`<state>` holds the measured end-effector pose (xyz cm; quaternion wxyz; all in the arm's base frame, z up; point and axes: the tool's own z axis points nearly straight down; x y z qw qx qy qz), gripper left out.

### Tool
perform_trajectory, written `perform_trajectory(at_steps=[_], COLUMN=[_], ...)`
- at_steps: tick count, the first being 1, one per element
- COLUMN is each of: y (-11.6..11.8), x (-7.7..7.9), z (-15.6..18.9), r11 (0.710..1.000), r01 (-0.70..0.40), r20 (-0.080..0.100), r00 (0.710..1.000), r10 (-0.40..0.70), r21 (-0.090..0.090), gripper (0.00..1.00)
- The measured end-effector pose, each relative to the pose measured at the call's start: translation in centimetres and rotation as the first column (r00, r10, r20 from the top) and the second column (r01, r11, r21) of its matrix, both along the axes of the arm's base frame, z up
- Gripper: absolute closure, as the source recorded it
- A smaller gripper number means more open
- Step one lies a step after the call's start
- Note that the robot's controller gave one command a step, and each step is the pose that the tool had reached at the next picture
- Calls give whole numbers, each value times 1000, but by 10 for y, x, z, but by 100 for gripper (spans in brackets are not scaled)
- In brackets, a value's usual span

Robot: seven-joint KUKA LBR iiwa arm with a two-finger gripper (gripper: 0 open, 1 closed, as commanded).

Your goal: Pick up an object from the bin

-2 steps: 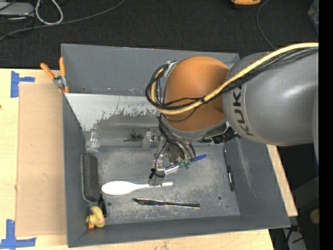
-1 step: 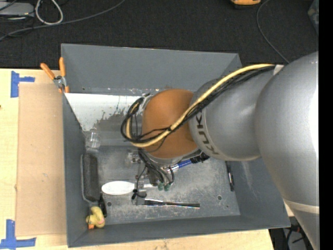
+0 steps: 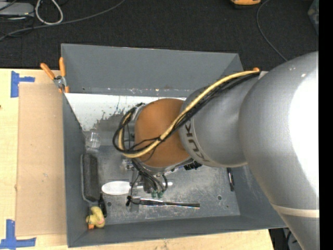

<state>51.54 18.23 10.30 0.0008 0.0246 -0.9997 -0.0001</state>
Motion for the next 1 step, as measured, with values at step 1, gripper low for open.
perform_trajectory(at_steps=[1], y=[2], x=[1], z=[15], r11=[1000], r01=[14], r20=[5], r00=[1000], r10=[-14], r21=[2], gripper=[0])
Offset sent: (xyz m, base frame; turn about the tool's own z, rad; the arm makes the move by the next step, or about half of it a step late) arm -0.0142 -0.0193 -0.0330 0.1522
